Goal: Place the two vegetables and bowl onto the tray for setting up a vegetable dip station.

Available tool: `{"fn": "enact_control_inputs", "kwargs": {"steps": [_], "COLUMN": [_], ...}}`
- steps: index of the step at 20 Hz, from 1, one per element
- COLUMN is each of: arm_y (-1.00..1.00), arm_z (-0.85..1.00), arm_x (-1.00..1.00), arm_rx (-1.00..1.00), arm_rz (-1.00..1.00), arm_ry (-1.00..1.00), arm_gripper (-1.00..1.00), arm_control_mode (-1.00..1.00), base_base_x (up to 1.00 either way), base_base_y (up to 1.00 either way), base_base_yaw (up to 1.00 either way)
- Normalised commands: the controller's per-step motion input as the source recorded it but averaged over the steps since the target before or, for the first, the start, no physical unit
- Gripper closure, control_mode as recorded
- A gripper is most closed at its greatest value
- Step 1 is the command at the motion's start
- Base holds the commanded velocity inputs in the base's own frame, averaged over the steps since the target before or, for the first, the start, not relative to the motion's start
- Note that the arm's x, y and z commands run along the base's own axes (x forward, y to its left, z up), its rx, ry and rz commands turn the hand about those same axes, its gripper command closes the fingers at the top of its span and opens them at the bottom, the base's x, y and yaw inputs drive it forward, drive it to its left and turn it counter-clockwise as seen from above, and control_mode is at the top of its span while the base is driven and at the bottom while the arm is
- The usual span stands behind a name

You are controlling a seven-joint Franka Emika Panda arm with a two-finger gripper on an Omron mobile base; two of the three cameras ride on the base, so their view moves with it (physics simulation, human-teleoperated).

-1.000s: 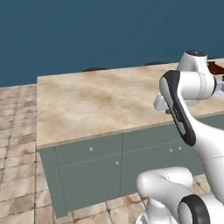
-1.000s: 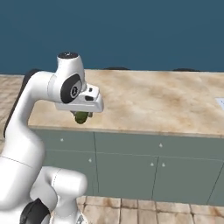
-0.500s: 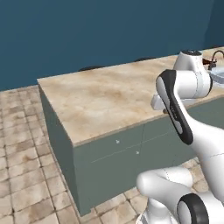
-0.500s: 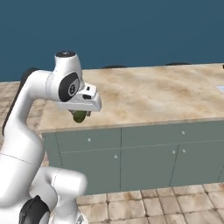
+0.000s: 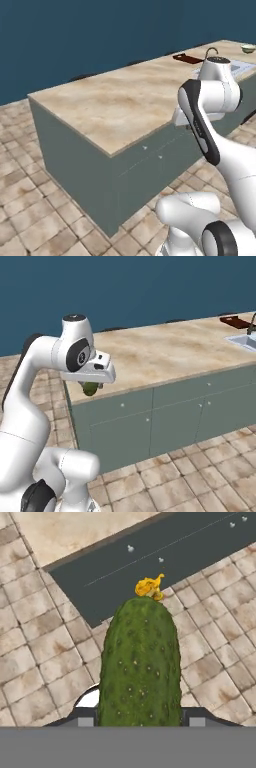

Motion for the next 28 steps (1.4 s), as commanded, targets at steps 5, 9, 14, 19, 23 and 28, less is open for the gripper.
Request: {"fn": "enact_control_inputs", "kwargs": {"steps": [5, 9, 14, 19, 23, 28], "arm_y": [0.00, 0.00, 0.00, 0.00, 0.00, 0.00], "arm_z": [0.00, 0.00, 0.00, 0.00, 0.00, 0.00], "arm_x": [0.00, 0.00, 0.00, 0.00, 0.00, 0.00], "arm_rx": [0.00, 0.00, 0.00, 0.00, 0.00, 0.00], "arm_rz": [0.00, 0.00, 0.00, 0.00, 0.00, 0.00], "arm_ry": [0.00, 0.00, 0.00, 0.00, 0.00, 0.00], "arm_gripper": [1.00, 1.00, 1.00, 1.00, 1.00, 1.00], "arm_control_mode": [1.00, 1.00, 1.00, 1.00, 1.00, 1.00], "base_base_x": [-0.01, 0.01, 0.01, 0.01, 0.00, 0.00], "base_base_y": [1.00, 1.00, 1.00, 1.00, 1.00, 1.00], "base_base_yaw": [-0.44, -0.43, -0.43, -0.43, -0.43, -0.43]}}
